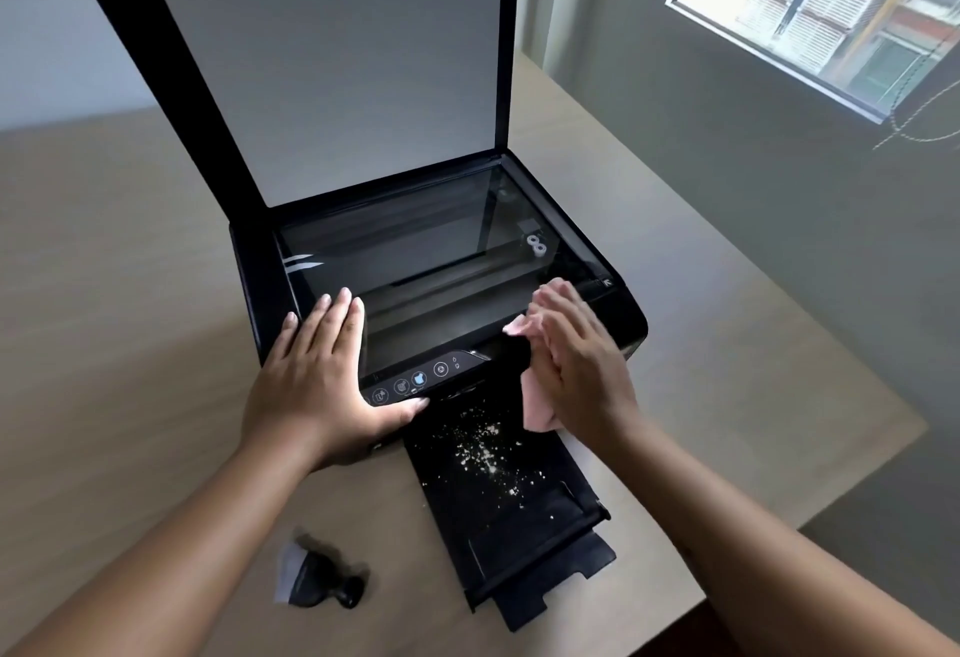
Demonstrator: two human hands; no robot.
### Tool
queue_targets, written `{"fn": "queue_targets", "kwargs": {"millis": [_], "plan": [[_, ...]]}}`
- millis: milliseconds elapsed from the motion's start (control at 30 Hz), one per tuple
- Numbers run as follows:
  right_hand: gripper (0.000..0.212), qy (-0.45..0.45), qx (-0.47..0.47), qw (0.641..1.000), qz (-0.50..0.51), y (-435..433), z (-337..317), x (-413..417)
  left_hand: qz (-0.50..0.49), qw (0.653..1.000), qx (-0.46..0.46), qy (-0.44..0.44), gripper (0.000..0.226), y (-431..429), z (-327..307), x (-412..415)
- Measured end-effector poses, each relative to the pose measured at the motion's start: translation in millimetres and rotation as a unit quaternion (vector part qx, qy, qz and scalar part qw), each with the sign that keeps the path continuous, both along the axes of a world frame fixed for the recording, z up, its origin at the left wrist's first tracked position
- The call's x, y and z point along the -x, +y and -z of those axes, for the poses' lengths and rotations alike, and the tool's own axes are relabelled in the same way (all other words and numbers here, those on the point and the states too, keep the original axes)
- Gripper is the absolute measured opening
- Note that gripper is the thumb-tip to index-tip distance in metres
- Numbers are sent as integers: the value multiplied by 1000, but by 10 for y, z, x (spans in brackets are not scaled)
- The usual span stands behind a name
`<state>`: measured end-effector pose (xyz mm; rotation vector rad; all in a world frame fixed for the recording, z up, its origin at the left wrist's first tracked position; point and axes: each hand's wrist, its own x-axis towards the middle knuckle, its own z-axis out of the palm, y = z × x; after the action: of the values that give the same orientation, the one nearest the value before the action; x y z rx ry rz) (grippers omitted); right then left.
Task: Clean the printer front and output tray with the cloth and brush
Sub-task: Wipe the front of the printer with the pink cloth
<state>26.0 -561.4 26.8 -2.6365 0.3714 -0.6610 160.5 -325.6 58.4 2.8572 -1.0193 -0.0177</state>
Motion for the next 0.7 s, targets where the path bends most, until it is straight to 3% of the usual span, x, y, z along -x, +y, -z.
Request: {"fn": "queue_targets", "kwargs": {"millis": [133,300,500,600,700], "plan": [[26,13,16,988,-155,65,-54,25,0,1000,-6,0,129,10,-4,9],[23,-40,-13,999,-26,325,-33,-115,-2,1000,-5,1,129,14,-6,9],[24,-6,-72,985,-156,562,-268,-154,-3,1000,-1,2,128,25,2,21],[23,1,-105,989,-107,211,-571,53,-3,1000,-4,4,127,34,-2,8],[19,-24,-133,990,33,-344,-738,246,0,1000,-6,-1,127,21,8,-5]]}}
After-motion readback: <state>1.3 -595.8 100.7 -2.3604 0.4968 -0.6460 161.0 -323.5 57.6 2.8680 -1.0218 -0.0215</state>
